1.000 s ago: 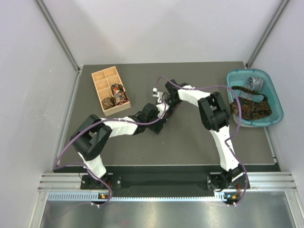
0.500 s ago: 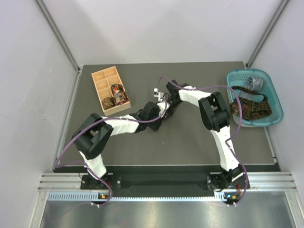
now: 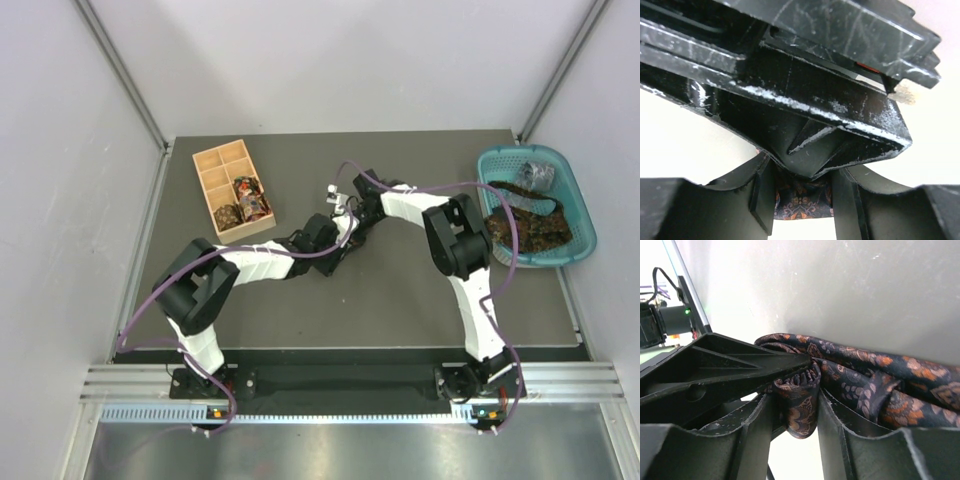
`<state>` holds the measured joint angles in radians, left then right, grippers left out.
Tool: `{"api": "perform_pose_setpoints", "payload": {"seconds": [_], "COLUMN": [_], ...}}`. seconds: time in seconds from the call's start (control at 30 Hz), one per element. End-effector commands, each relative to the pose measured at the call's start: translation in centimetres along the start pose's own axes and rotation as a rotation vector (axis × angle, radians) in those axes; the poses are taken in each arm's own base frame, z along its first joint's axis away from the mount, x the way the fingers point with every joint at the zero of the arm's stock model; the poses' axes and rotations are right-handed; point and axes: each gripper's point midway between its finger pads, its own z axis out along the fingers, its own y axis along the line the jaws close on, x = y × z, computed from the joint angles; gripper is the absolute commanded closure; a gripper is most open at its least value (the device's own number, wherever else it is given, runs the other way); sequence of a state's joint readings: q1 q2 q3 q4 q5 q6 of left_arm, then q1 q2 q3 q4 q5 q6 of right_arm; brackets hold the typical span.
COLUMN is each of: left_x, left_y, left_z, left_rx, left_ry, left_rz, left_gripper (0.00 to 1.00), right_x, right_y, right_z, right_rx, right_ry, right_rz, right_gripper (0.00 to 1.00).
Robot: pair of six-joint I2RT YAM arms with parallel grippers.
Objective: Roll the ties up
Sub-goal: Roll the tie
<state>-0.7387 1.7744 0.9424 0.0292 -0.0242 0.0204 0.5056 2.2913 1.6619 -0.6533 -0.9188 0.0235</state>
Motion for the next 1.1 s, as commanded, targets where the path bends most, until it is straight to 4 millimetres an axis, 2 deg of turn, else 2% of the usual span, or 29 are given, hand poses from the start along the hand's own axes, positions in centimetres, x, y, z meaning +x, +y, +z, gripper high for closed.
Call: {"api": "perform_pose_setpoints", "payload": {"seconds": [0.0, 0.3, 0.37, 0.43, 0.63, 1.07], "left_x": [4.2, 4.5, 4.6, 4.5, 4.5, 4.5], "left_y": [-1.3, -1.2, -1.1, -0.7, -0.2, -0.1], "left_z": [0.7, 0.8, 0.7, 0.6, 0.3, 0.3], "left_rx": [0.047, 0.041, 0.041, 0.008, -0.004, -0.01], "left_ry": [0.152, 0.172, 0.175, 0.171, 0.171, 0.174], "left_rz": [-0.009, -0.01, -0.009, -0.036, -0.05, -0.054], "left_gripper": [0.61, 0.63, 0.63, 0.64, 0.65, 0.67], "right_x": [-1.4, -2.4, -2.4, -2.5, -2.6, -4.5], "right_y": [-0.9, -1.0, -1.4, -1.5, -1.8, -1.6], "right_z": [-1.1, -2.5, -2.8, -2.8, -3.1, -8.3], "right_rx": [0.067, 0.079, 0.091, 0.086, 0.098, 0.121], "right_ry": [-0.077, -0.156, -0.167, -0.169, -0.18, -0.389], "right_rz": [-0.053, -0.044, -0.026, -0.014, -0.008, 0.004], "right_gripper": [0.6, 0.56, 0.59, 0.67, 0.63, 0.66]}}
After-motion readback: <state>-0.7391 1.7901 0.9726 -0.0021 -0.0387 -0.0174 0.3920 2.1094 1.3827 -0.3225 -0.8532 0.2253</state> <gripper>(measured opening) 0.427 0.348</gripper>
